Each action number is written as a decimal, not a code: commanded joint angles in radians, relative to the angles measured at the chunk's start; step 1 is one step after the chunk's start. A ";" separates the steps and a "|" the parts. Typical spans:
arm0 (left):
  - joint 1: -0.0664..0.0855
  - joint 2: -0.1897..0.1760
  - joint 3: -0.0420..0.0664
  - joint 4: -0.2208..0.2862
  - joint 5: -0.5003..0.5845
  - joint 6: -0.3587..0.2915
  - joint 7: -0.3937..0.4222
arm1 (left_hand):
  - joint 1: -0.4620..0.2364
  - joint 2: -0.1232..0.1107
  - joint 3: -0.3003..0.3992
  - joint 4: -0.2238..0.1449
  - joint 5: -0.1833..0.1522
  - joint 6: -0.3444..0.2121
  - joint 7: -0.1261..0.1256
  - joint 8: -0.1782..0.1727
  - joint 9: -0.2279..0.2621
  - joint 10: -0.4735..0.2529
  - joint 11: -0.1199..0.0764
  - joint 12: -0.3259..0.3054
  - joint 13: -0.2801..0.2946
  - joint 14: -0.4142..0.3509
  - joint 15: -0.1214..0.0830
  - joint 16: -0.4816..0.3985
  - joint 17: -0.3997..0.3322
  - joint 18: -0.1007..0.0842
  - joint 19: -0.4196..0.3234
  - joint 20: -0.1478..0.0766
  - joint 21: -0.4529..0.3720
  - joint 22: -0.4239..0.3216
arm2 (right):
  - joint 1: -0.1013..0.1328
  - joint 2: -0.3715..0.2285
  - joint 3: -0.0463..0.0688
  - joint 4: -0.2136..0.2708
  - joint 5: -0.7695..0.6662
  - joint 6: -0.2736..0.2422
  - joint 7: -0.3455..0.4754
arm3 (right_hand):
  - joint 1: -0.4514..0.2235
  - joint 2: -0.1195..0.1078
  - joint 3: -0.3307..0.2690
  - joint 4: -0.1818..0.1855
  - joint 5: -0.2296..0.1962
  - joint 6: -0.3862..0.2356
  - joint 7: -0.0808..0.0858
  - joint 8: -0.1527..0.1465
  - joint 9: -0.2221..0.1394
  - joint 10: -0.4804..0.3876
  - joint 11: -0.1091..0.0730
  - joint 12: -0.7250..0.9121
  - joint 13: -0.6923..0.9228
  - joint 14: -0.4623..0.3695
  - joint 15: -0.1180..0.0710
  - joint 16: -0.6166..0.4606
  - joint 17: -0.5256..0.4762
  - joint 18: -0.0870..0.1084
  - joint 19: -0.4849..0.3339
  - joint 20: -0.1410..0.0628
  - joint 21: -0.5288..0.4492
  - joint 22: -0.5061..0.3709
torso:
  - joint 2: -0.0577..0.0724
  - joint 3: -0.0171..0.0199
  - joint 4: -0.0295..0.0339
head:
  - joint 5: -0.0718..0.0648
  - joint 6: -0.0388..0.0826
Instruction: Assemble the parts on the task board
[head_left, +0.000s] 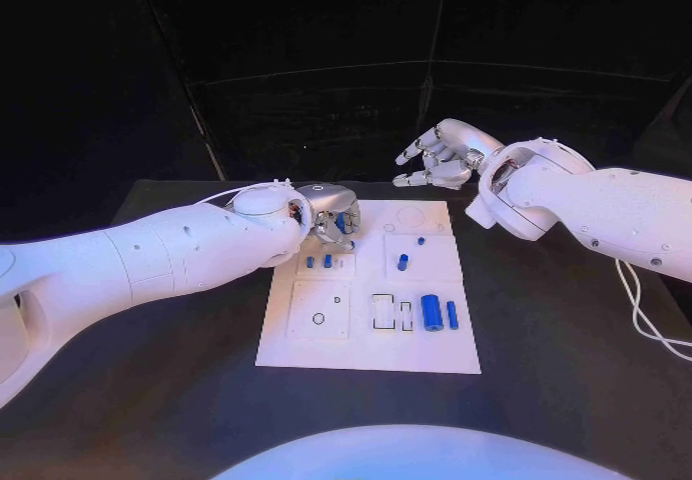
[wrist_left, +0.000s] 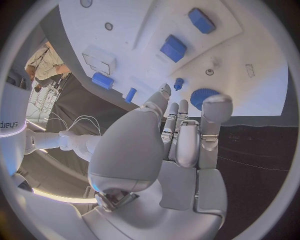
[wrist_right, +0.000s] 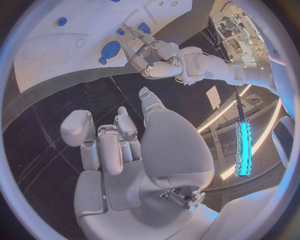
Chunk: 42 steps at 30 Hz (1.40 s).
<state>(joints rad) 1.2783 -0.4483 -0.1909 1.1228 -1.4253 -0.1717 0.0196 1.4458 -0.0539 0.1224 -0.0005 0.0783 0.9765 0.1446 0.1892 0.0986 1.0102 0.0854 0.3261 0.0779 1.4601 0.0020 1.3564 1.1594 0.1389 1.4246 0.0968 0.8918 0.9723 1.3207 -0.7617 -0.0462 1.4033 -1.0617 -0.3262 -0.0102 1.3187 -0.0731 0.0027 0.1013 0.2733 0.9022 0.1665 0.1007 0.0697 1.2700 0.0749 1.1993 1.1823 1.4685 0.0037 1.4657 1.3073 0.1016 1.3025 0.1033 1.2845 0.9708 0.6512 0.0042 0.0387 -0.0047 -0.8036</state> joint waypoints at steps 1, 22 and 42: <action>0.001 0.010 0.001 -0.011 -0.017 0.025 -0.013 | 0.000 0.010 0.010 -0.001 0.001 0.012 -0.003 -0.007 -0.002 0.012 -0.001 -0.006 -0.003 0.022 -0.004 0.007 -0.003 -0.009 0.008 -0.003 0.011 0.007 | 0.002 0.002 0.001 0.001 0.000 -0.008 0.008 | 0.001 0.005 -0.005 0.001 0.005 0.004 -0.002 0.005 0.001 -0.007 0.002 -0.002 -0.001 0.059 -0.006 -0.006 0.068 0.012 -0.008 0.000 -0.003 -0.001 | 0.000 0.0007 -0.0001 | 0.000 -0.001; -0.012 0.061 0.001 -0.079 -0.027 0.060 -0.029 | -0.005 0.003 0.054 -0.009 0.000 0.037 -0.006 -0.015 -0.010 0.043 -0.005 -0.027 -0.013 0.025 -0.008 0.008 -0.015 -0.014 0.010 -0.006 0.053 0.050 | 0.002 0.004 0.001 0.003 0.000 -0.013 0.008 | 0.001 0.006 -0.006 0.002 0.005 0.004 -0.002 0.006 0.001 -0.008 0.002 -0.004 -0.003 0.059 -0.006 -0.007 0.067 0.013 -0.009 0.000 -0.005 -0.003 | -0.001 0.0002 0.0007 | 0.000 -0.005; -0.024 0.081 0.001 -0.110 -0.027 0.091 -0.036 | -0.013 0.000 0.115 -0.017 0.001 0.068 -0.010 -0.019 -0.015 0.083 -0.012 -0.047 -0.012 0.024 -0.013 0.008 -0.029 -0.017 0.006 -0.009 0.079 0.080 | 0.002 0.007 0.001 0.004 0.000 -0.010 0.007 | 0.002 0.007 -0.007 0.003 0.007 0.004 -0.002 0.006 0.001 -0.006 0.001 -0.002 -0.002 0.059 -0.006 -0.006 0.068 0.013 -0.009 0.000 -0.005 -0.003 | -0.001 0.0002 0.0020 | -0.007 -0.008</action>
<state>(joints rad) 1.2534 -0.3693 -0.1906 1.0140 -1.4463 -0.0990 -0.0124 1.4444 -0.0525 0.2320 -0.0191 0.0783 1.0383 0.1355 0.1735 0.0844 1.0867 0.0732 0.2828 0.0661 1.4669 -0.0050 1.3623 1.1320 0.1392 1.4272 0.0941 0.9667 1.0514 1.3207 -0.7556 -0.0462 1.4056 -1.0617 -0.3278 -0.0100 1.3187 -0.0731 0.0000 0.1040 0.2733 0.9022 0.1665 0.1007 0.0697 1.2701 0.0750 1.1993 1.1799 1.4685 0.0037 1.4657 1.3078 0.1010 1.3026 0.1033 1.2845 0.9692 0.6503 0.0042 0.0399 -0.0105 -0.8110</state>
